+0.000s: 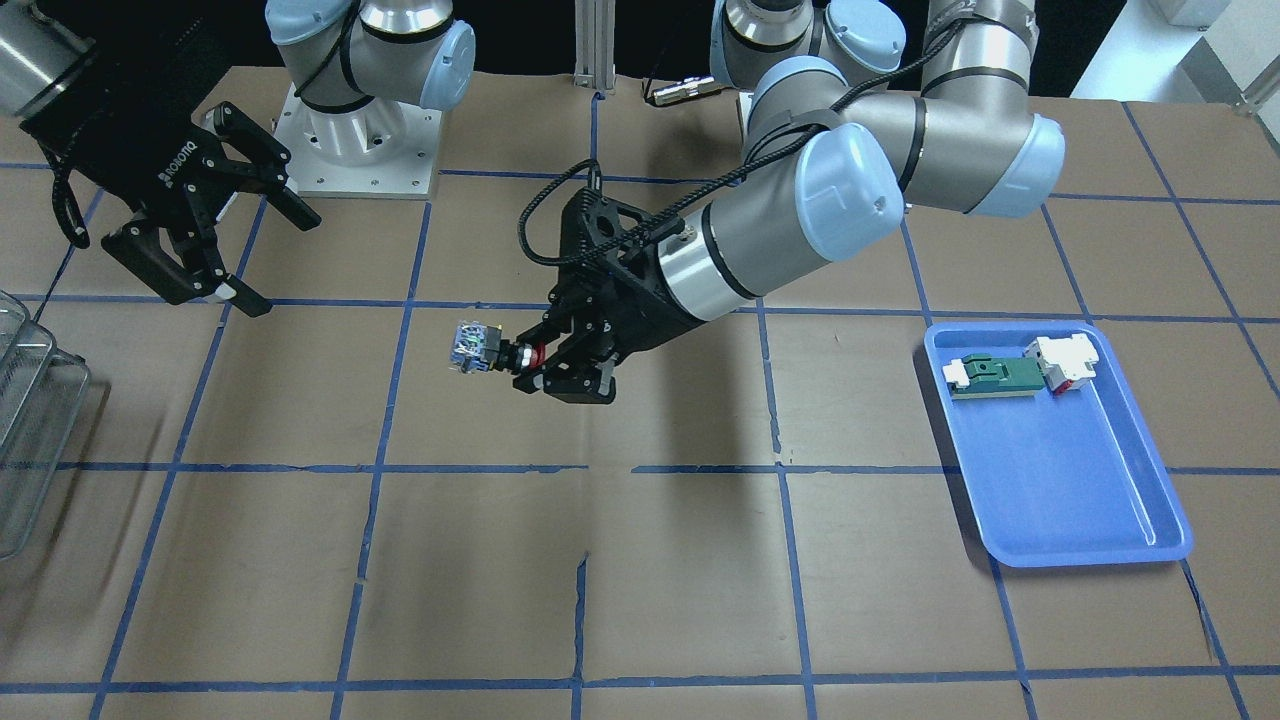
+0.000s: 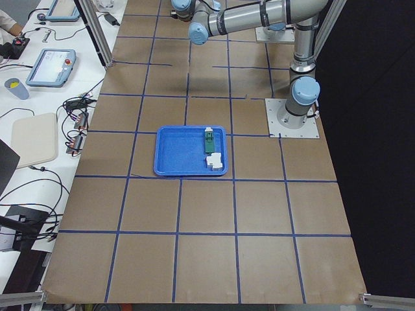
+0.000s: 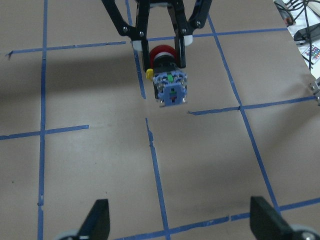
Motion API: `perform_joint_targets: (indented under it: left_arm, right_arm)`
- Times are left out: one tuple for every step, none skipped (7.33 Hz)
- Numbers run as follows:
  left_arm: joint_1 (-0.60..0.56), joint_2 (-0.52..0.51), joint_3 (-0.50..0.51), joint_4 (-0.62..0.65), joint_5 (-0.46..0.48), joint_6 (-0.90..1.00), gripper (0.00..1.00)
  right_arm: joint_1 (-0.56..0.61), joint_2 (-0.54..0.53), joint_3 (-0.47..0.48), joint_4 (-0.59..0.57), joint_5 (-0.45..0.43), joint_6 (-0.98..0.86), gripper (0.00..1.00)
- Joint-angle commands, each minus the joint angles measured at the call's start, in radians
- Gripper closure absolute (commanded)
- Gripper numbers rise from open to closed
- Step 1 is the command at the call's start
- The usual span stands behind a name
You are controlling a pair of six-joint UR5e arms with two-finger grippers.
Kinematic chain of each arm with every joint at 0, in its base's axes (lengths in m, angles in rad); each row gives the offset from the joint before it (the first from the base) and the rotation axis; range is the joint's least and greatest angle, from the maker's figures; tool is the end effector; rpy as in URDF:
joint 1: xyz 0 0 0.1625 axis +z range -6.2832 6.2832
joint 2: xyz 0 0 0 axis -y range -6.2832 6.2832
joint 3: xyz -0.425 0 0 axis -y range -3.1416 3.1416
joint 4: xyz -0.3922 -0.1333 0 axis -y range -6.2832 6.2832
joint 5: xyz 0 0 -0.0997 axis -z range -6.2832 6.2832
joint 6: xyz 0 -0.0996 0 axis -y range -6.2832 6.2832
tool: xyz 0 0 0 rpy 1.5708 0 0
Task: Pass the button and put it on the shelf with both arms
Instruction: 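Carry the button toward the table center while the right gripper approaches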
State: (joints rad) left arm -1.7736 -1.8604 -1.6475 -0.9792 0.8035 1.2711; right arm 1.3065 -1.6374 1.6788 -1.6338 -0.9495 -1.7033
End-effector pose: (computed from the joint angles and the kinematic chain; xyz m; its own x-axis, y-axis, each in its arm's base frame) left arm -0.3193 -0.5477 0.3817 -0.0114 0.9998 -0.0137 0.7017 -0.0018 -0.7124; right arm 0.0632 -0.4988 0.4915 -0.1547 -0.9831 0.0983 -0.8158 0.0710 -0.5740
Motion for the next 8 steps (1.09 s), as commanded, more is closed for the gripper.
perform_joint_targets:
  left_arm:
    - [-0.075,-0.003,-0.003,0.092,0.005,-0.129,1.0]
    - [-0.092,0.019,-0.017,0.093,0.003,-0.154,1.0]
    - [-0.104,0.053,-0.026,0.089,0.003,-0.157,1.0]
    - [-0.11,0.081,-0.031,0.089,0.003,-0.197,1.0]
    - [-0.113,0.095,-0.038,0.088,0.005,-0.202,1.0]
    - [-0.115,0.107,-0.046,0.088,0.005,-0.202,1.0]
    - [-0.115,0.109,-0.045,0.089,0.003,-0.2,1.0]
    - [-0.116,0.106,-0.045,0.089,0.003,-0.199,1.0]
  right_arm:
    - [0.0,0.005,0.047,0.005,0.077,-0.007,0.0]
    - [0.0,0.004,0.076,0.005,0.075,-0.001,0.0]
    - [0.002,0.002,0.079,0.024,0.074,0.067,0.0]
    - [0.005,0.001,0.079,0.064,0.077,0.112,0.0]
    - [0.007,-0.001,0.078,0.061,0.077,0.109,0.0]
    - [0.008,-0.011,0.076,0.061,0.077,0.091,0.0]
    - [0.011,-0.013,0.07,0.061,0.077,0.07,0.0]
    - [0.017,-0.022,0.071,0.066,0.078,0.057,0.0]
